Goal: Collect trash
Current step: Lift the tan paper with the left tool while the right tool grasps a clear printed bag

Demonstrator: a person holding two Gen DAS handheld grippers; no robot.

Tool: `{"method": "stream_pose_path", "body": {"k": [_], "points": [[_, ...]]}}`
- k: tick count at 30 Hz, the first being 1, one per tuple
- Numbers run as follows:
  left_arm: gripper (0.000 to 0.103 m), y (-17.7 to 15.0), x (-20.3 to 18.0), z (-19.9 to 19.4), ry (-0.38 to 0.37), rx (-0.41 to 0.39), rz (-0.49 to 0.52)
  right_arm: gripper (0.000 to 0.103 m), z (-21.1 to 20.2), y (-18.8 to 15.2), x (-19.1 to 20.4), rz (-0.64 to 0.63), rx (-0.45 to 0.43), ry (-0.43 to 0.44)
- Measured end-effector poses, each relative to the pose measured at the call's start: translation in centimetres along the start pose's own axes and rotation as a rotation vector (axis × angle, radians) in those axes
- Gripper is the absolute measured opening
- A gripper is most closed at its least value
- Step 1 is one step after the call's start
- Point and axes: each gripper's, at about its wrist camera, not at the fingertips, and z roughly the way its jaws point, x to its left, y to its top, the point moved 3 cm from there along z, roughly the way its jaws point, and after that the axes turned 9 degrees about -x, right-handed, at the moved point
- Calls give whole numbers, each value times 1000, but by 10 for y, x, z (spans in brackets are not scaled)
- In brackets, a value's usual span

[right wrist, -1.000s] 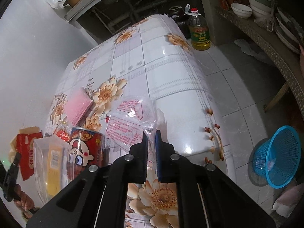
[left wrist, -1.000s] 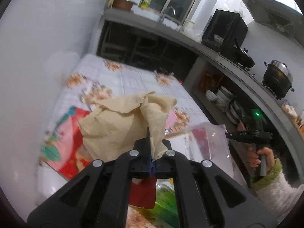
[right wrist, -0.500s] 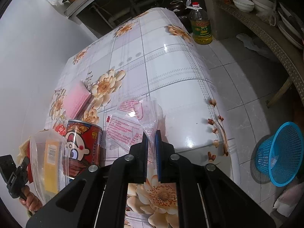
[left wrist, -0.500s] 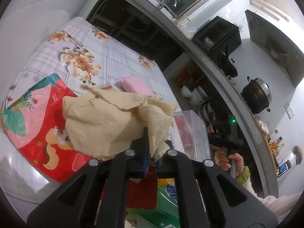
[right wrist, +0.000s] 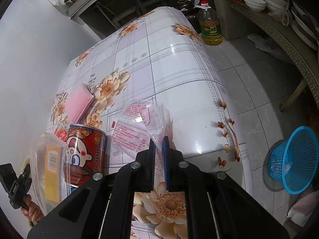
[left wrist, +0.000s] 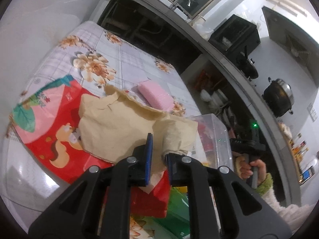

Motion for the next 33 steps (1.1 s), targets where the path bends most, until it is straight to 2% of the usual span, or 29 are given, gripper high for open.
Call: {"method": "stream_pose_path", "body": {"k": [1, 3, 4, 6, 7, 10, 12, 14, 15, 18, 19, 22, 26, 33], "points": [[14, 1, -2, -1, 11, -6, 19, 8, 0, 0, 0, 0, 0, 0], [39, 2, -7, -3, 63, -12, 89, 8, 0, 0, 0, 0, 0, 0], [58, 1, -10, -3, 123, -18, 143, 8, 0, 0, 0, 0, 0, 0], [61, -1, -13, 3, 221, 0, 236, 8, 0, -1, 0, -1, 1, 1], [61, -4, -14, 11, 279, 36, 292, 8, 0, -1, 0, 0, 1, 2], [61, -9, -10, 23, 331, 82, 326, 8, 0, -2, 0, 3, 1, 4], [59, -7, -7, 24, 324, 95, 311, 8, 1, -3, 0, 7, 2, 4], [48, -4, -3, 26, 308, 110, 277, 8, 1, -3, 0, 6, 3, 4], [47, -4, -1, 26, 302, 114, 262, 8, 1, -4, -1, 6, 4, 5], [29, -5, 4, 25, 296, 128, 229, 8, 1, -4, 0, 6, 3, 6], [19, -5, 6, 27, 302, 137, 223, 8, 1, -4, 0, 6, 3, 6], [9, -6, 13, 25, 305, 148, 192, 8, 1, -4, 0, 6, 1, 8], [4, 0, 14, 17, 283, 104, 160, 8, -1, -4, 0, 11, -7, 12], [2, 19, -1, -7, 246, -29, 144, 8, -12, -2, 1, 13, -39, 20]]}}
